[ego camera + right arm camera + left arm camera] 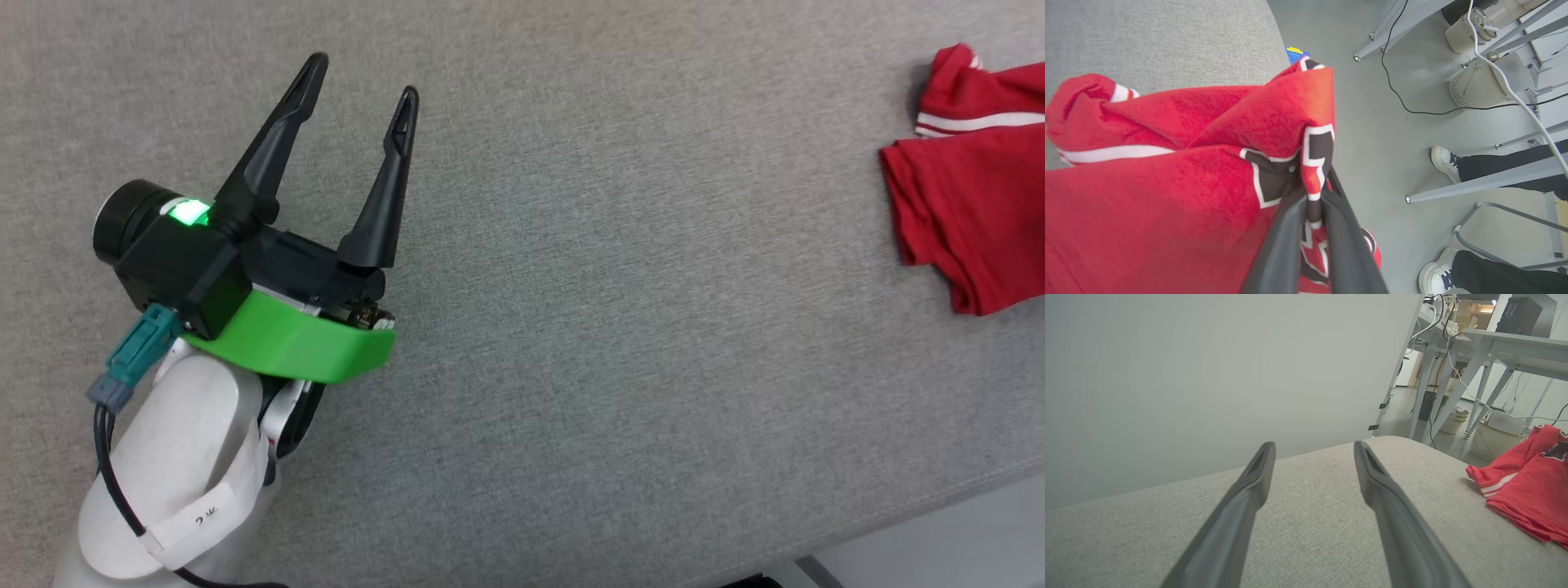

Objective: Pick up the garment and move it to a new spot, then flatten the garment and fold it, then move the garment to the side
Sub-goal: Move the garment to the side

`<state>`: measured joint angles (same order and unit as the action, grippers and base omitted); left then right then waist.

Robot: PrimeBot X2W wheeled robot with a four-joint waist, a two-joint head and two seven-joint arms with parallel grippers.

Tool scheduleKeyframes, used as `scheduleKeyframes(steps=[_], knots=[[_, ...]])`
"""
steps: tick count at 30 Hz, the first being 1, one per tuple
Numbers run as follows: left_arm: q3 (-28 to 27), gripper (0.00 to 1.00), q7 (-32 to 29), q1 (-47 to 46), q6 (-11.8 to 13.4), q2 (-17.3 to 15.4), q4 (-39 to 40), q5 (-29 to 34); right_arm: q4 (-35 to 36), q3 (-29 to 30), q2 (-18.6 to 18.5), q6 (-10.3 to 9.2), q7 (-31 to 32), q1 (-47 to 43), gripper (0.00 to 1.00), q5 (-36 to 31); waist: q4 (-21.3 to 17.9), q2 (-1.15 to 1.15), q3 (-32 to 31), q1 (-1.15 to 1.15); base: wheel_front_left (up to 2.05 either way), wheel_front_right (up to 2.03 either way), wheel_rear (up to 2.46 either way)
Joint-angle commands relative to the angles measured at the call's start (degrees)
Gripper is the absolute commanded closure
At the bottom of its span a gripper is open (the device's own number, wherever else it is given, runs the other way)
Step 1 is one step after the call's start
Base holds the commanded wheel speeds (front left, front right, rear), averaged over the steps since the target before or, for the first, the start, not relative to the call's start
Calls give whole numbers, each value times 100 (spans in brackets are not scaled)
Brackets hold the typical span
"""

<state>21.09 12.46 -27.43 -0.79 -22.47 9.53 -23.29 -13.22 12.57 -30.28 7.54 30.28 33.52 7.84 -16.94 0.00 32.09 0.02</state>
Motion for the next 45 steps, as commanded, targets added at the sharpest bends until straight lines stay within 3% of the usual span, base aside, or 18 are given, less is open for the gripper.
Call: scheduleKeyframes(steps=[1, 5, 6, 8, 9, 10, 18, 25, 33, 40, 43, 45], knots=[[36, 0, -12, -171, -53, -48, 41, 58, -113, 88, -59, -5, -104, 182, 100, -130, 396, 0, 831, -2, 0, 0, 0], [148, 0, -39, -312, -138, -46, 43, 102, -438, 364, -85, -5, -424, 434, 100, -520, 505, 0, 976, -2, 0, 0, 0], [174, 0, -36, -322, -150, -42, 24, 109, -544, 462, -61, -5, -482, 470, 91, -648, 524, 0, 981, -2, 0, 0, 0], [211, 0, -27, -329, -165, -31, -9, 111, -724, 651, 13, -5, -555, 508, 64, -837, 556, 0, 984, -2, 0, 0, 0], [220, 0, -22, -330, -168, -30, -22, 112, -795, 753, 40, -5, -585, 516, 35, -947, 568, 0, 982, -2, 0, 0, 0], [227, 0, -17, -330, -170, -30, -37, 112, -861, 872, 82, -5, -647, 527, 0, -1071, 581, 0, 979, -2, 0, 0, 0], [260, 0, 38, -282, -153, -30, -154, 116, -999, 1678, 457, -5, -1358, 589, 0, -1984, 616, 0, 738, -2, 0, 0, 0], [407, 0, 125, -8, -157, 122, -461, 52, -1259, 2207, 632, -5, -2226, 458, 0, -2373, 680, 0, 54, -2, 0, 0, 0], [436, 0, 211, 653, -13, 347, -903, -95, -2000, 2341, 630, -5, -3285, -163, 0, -1894, 807, 0, -1024, -2, 0, 0, 0], [420, 0, 238, 1258, 116, 515, -1177, -224, -2150, 2296, 845, -5, -3909, -1064, 0, -1336, 1003, 0, -1830, -2, 0, 0, 0], [405, 0, 243, 1492, 169, 586, -1272, -274, -2040, 2264, 1042, -5, -4093, -1492, 0, -1132, 1119, 0, -2116, -2, 0, 0, 0], [359, 0, 248, 1776, 248, 653, -1401, -324, -1780, 2067, 1369, -5, -4233, -2042, 0, -902, 1267, 0, -2467, -2, 0, 0, 0]])
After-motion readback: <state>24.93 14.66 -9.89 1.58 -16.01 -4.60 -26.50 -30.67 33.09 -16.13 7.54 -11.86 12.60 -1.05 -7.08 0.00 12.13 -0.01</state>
